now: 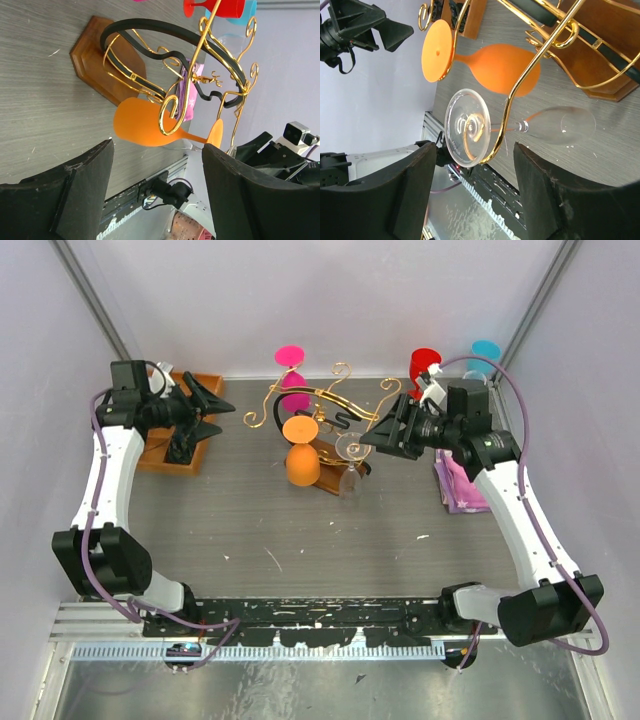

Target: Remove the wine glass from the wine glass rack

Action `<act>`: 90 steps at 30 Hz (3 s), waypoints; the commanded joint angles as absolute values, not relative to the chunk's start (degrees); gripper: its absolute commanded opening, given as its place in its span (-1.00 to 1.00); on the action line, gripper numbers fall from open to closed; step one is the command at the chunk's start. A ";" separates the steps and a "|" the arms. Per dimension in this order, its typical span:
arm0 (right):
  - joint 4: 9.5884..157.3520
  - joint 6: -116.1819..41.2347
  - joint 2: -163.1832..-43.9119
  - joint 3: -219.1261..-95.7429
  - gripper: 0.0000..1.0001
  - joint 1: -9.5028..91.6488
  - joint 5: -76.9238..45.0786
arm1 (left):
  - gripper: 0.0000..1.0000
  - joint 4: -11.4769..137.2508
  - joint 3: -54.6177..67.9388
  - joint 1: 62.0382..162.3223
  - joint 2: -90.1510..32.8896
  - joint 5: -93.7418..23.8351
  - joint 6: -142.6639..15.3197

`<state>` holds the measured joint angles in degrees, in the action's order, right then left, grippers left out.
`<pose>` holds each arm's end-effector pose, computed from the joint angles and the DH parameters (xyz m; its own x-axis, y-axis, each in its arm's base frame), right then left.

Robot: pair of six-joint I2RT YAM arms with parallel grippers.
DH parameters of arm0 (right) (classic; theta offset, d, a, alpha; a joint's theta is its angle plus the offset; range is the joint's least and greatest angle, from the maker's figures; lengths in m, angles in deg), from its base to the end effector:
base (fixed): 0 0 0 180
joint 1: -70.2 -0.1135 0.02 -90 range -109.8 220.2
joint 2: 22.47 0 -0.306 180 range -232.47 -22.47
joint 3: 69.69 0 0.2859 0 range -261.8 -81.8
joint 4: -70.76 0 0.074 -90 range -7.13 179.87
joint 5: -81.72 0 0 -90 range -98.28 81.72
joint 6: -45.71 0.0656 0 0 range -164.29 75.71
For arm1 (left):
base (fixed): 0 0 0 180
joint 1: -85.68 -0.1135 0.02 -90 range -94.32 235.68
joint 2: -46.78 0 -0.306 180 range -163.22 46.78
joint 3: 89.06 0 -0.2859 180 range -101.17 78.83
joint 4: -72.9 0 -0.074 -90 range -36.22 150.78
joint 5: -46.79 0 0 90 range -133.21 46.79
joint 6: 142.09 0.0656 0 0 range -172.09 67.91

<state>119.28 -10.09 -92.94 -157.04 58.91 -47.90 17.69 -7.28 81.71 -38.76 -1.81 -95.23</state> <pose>0.2834 0.0992 0.4196 -0.8095 0.2799 -0.5161 -0.2759 0.5946 0.7552 0.3681 -0.0179 0.3980 -0.7890 -0.5689 -0.2320 -0.1443 0.5386 -0.8301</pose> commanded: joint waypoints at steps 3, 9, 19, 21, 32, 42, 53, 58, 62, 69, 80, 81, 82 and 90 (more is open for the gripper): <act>112.86 -8.39 -91.57 -156.68 0.32 57.64 -49.43 | 0.56 18.38 -5.81 81.81 -37.75 -0.32 -95.69; 112.41 -8.39 -92.58 -157.36 0.30 57.11 -49.02 | 0.56 18.94 -5.32 81.78 -38.04 0.05 -95.86; 110.40 -7.23 -93.26 -157.70 0.28 55.30 -49.59 | 0.56 19.38 -5.01 81.77 -38.45 0.38 -96.13; 110.63 -7.19 -93.50 -157.92 0.26 55.11 -49.94 | 0.56 19.39 -4.89 81.74 -38.56 0.55 -96.13; 110.81 -7.17 -93.10 -158.90 0.25 54.71 -49.29 | 0.56 19.19 -4.22 81.79 -38.47 0.77 -95.95; 110.91 -7.28 -92.55 -160.50 0.22 54.61 -48.13 | 0.56 18.82 -4.29 81.81 -38.66 0.84 -95.87; 111.21 -7.63 -93.66 -159.46 0.23 54.64 -48.63 | 0.56 18.24 -3.73 81.76 -38.65 0.92 -95.48; 110.74 -7.68 -93.85 -158.90 0.23 54.58 -48.55 | 0.56 18.22 -3.78 81.76 -38.74 0.98 -95.51; 110.33 -7.70 -93.93 -158.05 0.23 54.58 -48.85 | 0.56 18.16 -3.56 81.79 -38.72 0.99 -95.55; 109.67 -7.31 -93.81 -156.62 0.22 54.50 -49.76 | 0.56 18.23 -3.06 81.85 -38.96 1.07 -95.47; 110.22 -7.36 -94.59 -156.68 0.08 52.07 -52.62 | 0.55 18.24 -2.47 81.80 -39.37 1.19 -95.71; 110.41 -7.36 -94.74 -156.77 0.07 51.84 -52.81 | 0.56 18.20 -2.39 81.76 -39.36 1.22 -95.69; 110.53 -7.35 -94.86 -156.84 0.07 51.54 -52.93 | 0.55 18.21 -2.34 81.75 -39.32 1.22 -95.69; 111.44 -7.72 -95.42 -157.11 -0.27 50.80 -55.12 | 0.55 17.90 -2.46 81.75 -39.43 1.30 -95.73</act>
